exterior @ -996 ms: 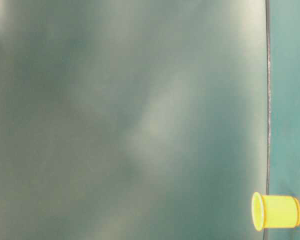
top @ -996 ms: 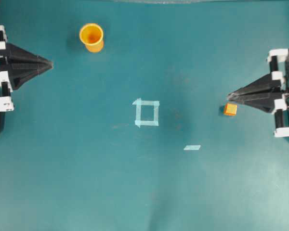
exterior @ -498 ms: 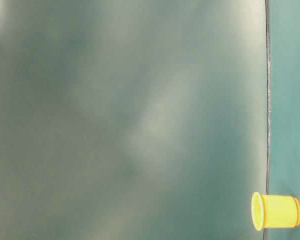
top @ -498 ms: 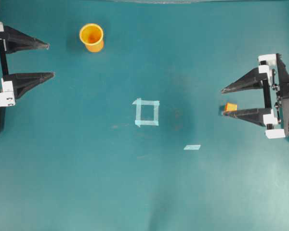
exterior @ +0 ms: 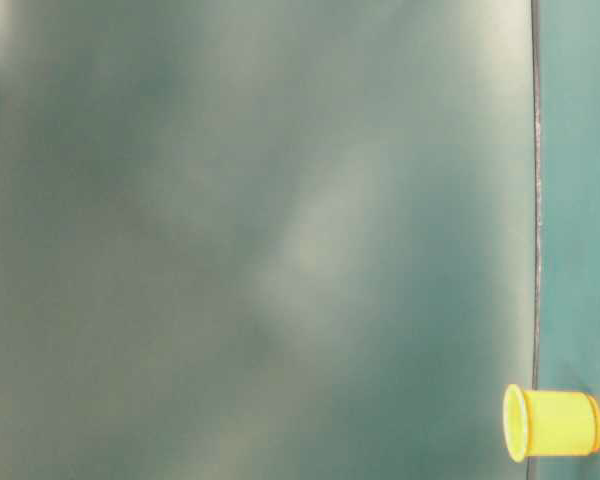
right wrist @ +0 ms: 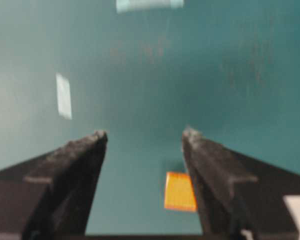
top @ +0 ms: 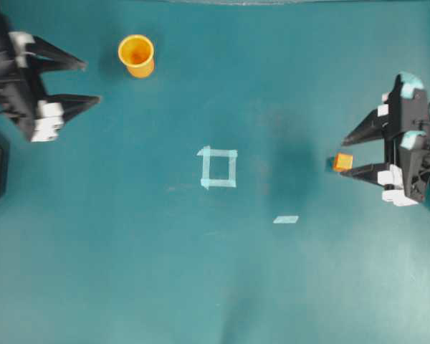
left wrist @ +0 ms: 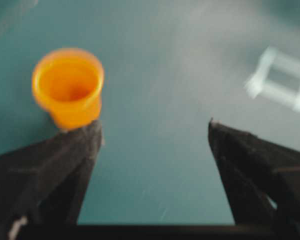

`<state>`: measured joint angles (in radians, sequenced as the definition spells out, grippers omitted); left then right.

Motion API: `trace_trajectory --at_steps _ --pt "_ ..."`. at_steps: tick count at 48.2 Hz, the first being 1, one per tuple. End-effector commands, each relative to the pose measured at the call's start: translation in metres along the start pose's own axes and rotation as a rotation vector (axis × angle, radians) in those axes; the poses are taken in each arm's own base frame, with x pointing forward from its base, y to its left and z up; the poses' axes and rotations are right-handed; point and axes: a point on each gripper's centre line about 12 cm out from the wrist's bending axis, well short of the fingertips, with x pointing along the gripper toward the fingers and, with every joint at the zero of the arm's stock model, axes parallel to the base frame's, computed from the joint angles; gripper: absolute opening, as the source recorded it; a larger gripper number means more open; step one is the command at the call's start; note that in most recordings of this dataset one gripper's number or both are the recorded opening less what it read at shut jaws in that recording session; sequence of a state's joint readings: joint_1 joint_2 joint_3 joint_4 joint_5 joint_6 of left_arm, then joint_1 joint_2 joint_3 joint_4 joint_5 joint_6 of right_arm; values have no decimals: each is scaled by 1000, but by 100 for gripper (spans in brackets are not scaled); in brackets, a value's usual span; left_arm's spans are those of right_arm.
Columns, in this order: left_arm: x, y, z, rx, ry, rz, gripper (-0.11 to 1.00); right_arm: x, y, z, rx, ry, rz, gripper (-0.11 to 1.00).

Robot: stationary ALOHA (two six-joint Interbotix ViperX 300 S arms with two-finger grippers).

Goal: Hold the block with right arm and the cup with left arm, then put the block into the cup.
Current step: 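Move the left gripper to the orange cup and the right gripper to the orange cube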

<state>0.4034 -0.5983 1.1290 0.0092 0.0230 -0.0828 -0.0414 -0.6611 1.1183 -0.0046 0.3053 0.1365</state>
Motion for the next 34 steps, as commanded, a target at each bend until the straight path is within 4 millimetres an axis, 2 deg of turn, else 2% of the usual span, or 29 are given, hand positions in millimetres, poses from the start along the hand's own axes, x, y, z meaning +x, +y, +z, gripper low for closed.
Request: trace_trajectory --at_steps 1,6,11,21,34 --pt "28 3 10 -3 60 16 83 5 0 3 10 38 -5 63" --pt "56 6 13 -8 164 32 83 15 -1 -5 13 100 -14 63" --pt "75 16 14 -22 266 63 83 25 -2 -12 13 149 -21 63" --pt "74 36 16 -62 270 112 83 33 -3 -19 13 185 -26 63" --pt "77 49 10 -107 261 146 83 33 -4 -19 -14 181 -32 63"
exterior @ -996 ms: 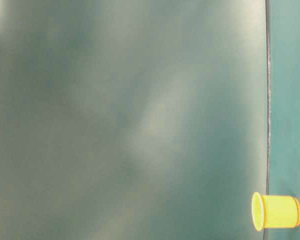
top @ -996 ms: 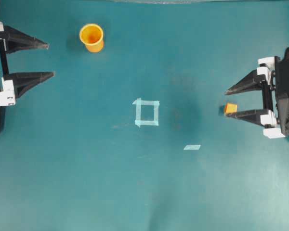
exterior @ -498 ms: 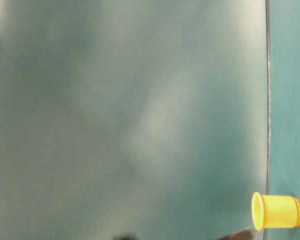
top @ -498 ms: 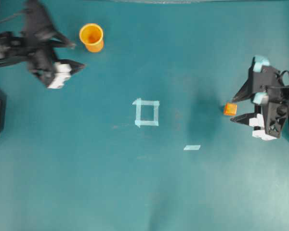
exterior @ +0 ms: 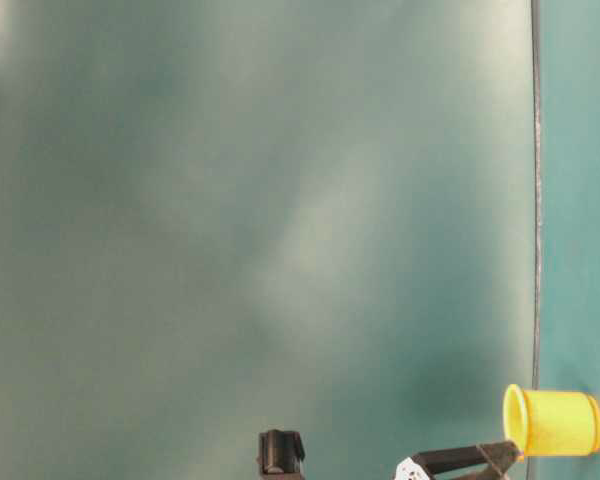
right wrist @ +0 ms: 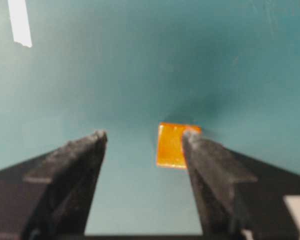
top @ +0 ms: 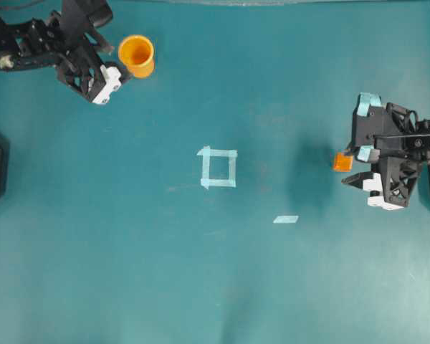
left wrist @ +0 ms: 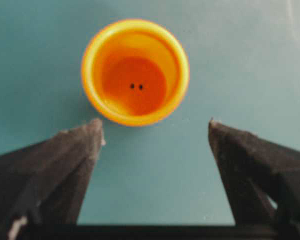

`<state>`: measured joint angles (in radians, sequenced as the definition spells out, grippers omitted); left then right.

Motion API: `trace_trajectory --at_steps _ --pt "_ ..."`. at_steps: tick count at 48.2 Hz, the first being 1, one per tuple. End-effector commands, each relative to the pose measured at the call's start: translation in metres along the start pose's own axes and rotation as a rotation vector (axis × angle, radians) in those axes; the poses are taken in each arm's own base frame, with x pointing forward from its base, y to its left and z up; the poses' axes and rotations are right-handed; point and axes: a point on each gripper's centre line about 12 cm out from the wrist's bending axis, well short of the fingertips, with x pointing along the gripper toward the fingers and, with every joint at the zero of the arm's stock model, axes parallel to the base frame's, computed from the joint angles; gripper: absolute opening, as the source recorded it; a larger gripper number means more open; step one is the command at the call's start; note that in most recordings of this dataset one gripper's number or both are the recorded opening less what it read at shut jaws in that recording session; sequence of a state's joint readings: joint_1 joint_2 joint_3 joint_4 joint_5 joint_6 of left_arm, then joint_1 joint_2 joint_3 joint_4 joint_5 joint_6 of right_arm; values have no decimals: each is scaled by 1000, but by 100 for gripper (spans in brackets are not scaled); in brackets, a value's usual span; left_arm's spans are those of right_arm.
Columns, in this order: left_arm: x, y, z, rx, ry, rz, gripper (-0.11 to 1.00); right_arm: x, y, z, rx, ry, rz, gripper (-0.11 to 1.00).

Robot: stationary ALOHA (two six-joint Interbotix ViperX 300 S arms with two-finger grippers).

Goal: Hold the block with right arm and the cup with left arm, then put the block into the cup.
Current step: 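Move the left gripper to the orange cup and the right gripper to the orange cube, then close the left gripper on the orange cup rim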

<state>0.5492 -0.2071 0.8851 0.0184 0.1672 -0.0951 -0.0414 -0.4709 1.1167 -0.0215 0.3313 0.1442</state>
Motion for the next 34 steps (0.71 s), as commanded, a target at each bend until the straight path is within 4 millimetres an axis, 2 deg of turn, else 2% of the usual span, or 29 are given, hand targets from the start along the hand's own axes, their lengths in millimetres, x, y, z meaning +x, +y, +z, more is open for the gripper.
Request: trace_trajectory --at_steps 1,13,34 --pt "1 4 5 -13 -16 8 83 -3 0 8 -6 -29 0 63" --pt "24 7 -13 -20 60 16 83 -3 0 8 -9 -28 -1 63" --pt "53 6 -14 -20 -28 4 83 -3 0 9 -9 -33 -1 63"
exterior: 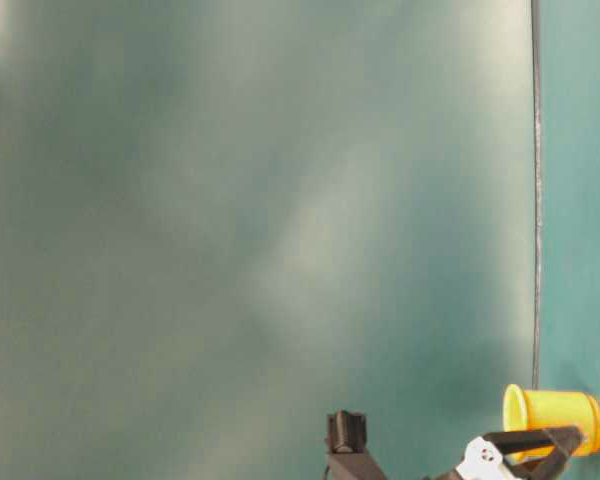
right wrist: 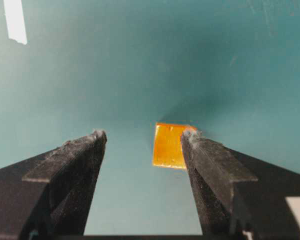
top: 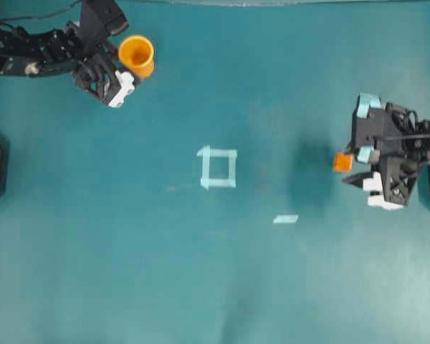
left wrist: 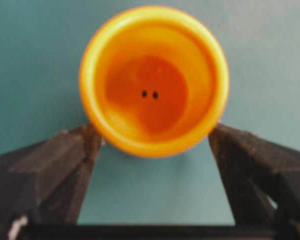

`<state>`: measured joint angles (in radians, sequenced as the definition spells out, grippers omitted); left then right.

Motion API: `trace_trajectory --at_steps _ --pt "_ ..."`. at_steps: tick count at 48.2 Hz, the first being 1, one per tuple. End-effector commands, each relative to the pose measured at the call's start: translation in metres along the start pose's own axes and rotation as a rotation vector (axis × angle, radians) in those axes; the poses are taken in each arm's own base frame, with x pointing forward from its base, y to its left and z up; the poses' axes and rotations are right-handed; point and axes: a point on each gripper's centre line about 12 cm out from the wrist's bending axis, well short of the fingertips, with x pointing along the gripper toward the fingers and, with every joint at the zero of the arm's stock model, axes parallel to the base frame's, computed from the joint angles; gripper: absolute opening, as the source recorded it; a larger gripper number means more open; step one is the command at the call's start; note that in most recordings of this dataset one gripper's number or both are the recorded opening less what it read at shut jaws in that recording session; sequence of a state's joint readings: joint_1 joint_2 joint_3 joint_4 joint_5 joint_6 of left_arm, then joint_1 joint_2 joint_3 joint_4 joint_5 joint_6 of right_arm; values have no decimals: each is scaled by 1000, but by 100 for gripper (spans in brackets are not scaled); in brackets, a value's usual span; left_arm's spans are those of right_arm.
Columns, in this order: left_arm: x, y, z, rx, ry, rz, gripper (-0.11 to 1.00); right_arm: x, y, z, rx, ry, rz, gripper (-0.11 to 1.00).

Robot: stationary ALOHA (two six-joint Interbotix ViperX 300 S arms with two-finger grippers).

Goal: Hold the block with right arm and the cup with left arm, then put the block into the cup.
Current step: 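Close the left gripper on the orange cup rim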

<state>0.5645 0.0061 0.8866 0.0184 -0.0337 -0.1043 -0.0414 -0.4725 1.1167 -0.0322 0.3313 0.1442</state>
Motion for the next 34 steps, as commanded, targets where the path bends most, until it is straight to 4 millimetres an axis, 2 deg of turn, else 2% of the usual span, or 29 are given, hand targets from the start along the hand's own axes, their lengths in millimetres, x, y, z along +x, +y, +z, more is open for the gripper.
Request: trace_trajectory --at_steps 1,26,34 --pt "3 -1 6 0 -47 -5 83 -3 0 8 0 -31 2 63" --pt "28 -4 5 9 -146 -24 82 -3 1 10 -3 -38 2 63" --pt "28 -1 4 5 -149 -19 75 -3 0 12 -2 -49 3 63"
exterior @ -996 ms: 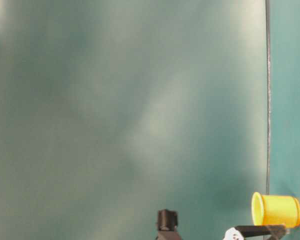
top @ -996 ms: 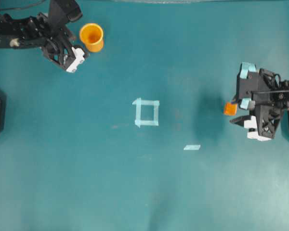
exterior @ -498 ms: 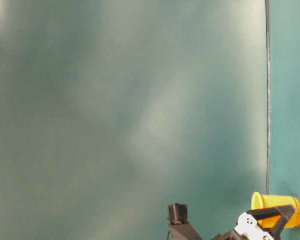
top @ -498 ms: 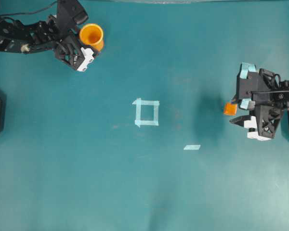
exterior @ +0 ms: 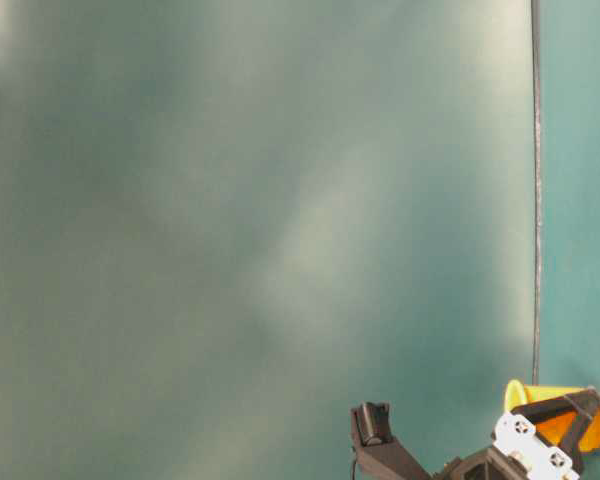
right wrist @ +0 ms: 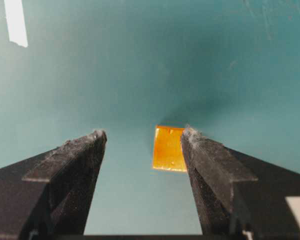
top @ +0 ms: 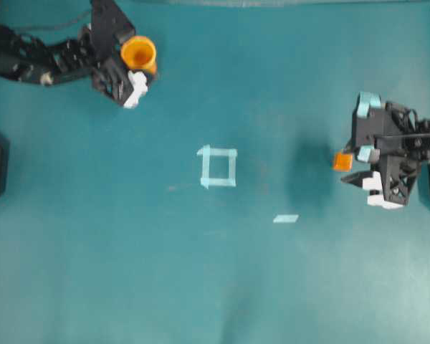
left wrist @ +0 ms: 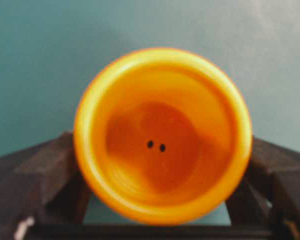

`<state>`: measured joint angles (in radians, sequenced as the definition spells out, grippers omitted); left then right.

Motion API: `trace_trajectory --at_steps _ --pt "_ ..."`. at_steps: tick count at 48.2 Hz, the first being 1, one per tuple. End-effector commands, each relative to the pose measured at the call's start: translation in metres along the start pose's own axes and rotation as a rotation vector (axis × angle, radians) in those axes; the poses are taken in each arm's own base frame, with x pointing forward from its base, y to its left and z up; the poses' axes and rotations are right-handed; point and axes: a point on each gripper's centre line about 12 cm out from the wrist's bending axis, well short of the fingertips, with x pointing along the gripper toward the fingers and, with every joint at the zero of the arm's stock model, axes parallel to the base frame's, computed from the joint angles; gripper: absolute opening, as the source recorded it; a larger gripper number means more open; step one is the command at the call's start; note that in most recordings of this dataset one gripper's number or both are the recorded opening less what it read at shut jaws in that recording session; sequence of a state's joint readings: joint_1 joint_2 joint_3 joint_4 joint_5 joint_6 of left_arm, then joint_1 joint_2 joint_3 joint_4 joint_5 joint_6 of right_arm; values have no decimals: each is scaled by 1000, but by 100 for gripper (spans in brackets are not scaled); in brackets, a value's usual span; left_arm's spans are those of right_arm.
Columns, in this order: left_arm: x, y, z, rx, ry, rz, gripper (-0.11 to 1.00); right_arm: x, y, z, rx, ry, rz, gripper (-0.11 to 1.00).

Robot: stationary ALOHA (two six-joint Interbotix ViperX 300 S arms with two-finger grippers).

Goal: Hold the block with right arm and the cup with left arm, then put the block into the cup.
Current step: 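Close the left gripper on the orange cup rim, then lift the orange cup with the left gripper and carry it toward the center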

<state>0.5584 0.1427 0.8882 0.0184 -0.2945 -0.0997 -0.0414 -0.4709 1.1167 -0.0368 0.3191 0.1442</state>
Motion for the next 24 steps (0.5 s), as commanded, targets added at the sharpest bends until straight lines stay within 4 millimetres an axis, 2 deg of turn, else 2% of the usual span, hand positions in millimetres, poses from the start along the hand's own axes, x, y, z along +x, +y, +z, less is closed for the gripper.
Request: trace_trajectory --at_steps 1,6,11,15,24 --pt "-1 1 8 -3 -28 1 73 -3 1 10 2 -37 3 63" --pt "-1 0 8 -3 -28 0 64 -4 1 11 2 -40 3 63" --pt "0 -12 10 19 -39 -27 63 -4 1 11 2 -37 3 63" --pt "1 -31 16 55 -59 -69 63 -4 0 11 3 -35 2 63" --pt "2 -90 36 151 -115 -189 63 -2 -1 10 8 -33 -2 63"
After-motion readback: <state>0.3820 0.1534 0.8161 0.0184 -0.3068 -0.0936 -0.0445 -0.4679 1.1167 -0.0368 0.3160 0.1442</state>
